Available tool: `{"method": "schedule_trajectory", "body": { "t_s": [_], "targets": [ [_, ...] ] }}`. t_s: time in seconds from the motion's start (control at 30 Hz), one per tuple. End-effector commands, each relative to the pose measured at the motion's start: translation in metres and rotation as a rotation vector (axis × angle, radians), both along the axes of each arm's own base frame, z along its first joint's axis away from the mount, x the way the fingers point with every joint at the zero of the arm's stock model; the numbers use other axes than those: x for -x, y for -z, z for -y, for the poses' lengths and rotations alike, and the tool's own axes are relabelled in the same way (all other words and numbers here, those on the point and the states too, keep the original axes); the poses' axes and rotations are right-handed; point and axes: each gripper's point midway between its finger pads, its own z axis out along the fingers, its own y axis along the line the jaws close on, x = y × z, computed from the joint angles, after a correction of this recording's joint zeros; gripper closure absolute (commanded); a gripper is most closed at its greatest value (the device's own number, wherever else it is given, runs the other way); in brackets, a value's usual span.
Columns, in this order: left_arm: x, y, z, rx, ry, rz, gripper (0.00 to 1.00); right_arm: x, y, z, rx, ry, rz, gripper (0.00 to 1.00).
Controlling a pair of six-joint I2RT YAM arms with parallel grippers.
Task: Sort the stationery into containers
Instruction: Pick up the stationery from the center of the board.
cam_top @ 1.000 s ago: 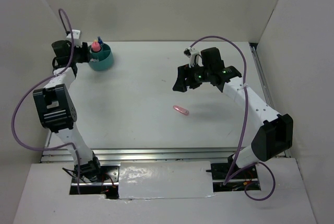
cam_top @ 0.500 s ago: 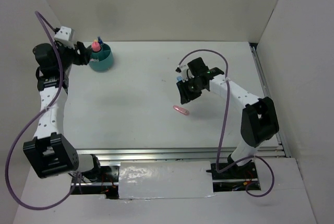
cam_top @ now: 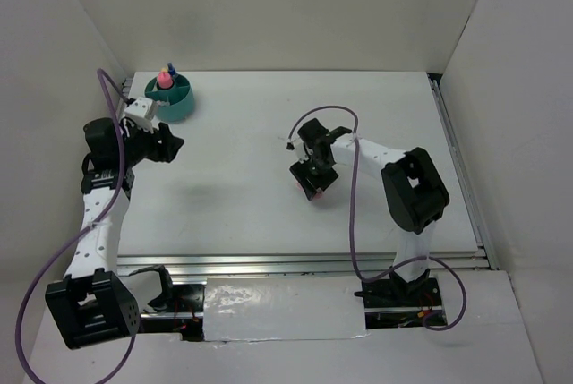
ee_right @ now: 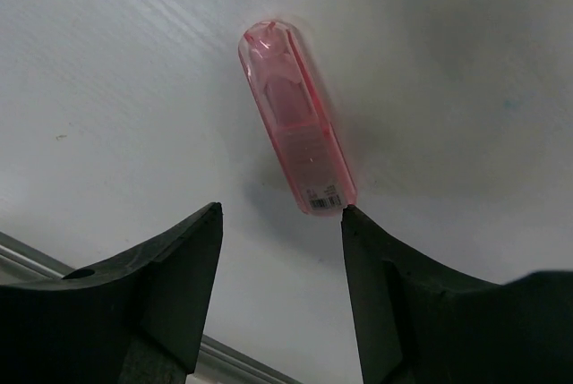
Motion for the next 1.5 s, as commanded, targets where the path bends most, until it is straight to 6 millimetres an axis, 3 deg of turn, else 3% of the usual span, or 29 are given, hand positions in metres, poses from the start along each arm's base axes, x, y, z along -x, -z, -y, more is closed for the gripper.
{"method": "schedule_trajectory", "body": {
  "t_s": [0.0, 0.23, 0.47, 0.53, 0.63, 0.67, 0.77, 0.93, 0.97, 1.03, 1.07, 1.33, 1.47],
  "targets": [
    [0.004, -0.01, 0.01, 0.021, 0.047, 0.031, 0.31, -0.013, 0.001, -0.01, 0.024, -0.033, 0.052, 0.37],
    [0.003, -0.008, 0.018, 0.076, 0.071, 0.006, 0.31, -0.013, 0.022, -0.009, 0.064, -0.058, 0.043, 0.38],
    [0.003, -0.004, 0.023, 0.087, 0.092, -0.003, 0.32, -0.022, 0.027, -0.006, 0.086, -0.054, 0.081, 0.42],
    [0.003, -0.003, 0.024, 0.086, 0.095, -0.002, 0.33, -0.025, 0.028, -0.005, 0.091, -0.05, 0.087, 0.51],
    [0.005, -0.004, 0.027, 0.126, 0.09, -0.014, 0.33, -0.025, 0.027, -0.007, 0.082, -0.059, 0.086, 0.69],
    [0.005, -0.005, 0.029, 0.14, 0.095, -0.011, 0.34, -0.025, 0.025, -0.007, 0.076, -0.062, 0.09, 0.8],
    [0.006, -0.004, 0.033, 0.186, 0.103, -0.029, 0.34, -0.026, 0.018, -0.008, 0.064, -0.065, 0.106, 0.9],
    [0.005, -0.009, 0.044, 0.271, 0.136, -0.031, 0.33, -0.021, -0.008, -0.017, -0.022, -0.094, 0.148, 0.97],
    [0.005, -0.007, 0.048, 0.319, 0.136, -0.06, 0.33, -0.024, -0.024, -0.022, -0.065, -0.103, 0.189, 0.97],
    [0.007, -0.003, 0.057, 0.377, 0.166, -0.089, 0.33, -0.015, -0.037, -0.032, -0.154, -0.13, 0.198, 0.98],
    [0.007, 0.003, 0.063, 0.44, 0.169, -0.139, 0.33, -0.017, -0.057, -0.04, -0.216, -0.135, 0.249, 0.99],
    [0.008, 0.037, 0.126, 0.599, 0.28, -0.413, 0.34, 0.004, -0.126, -0.088, -0.479, -0.213, 0.332, 1.0],
    [0.011, 0.033, 0.162, 0.586, 0.362, -0.452, 0.32, 0.013, -0.132, -0.109, -0.468, -0.258, 0.317, 1.0]
  ]
}}
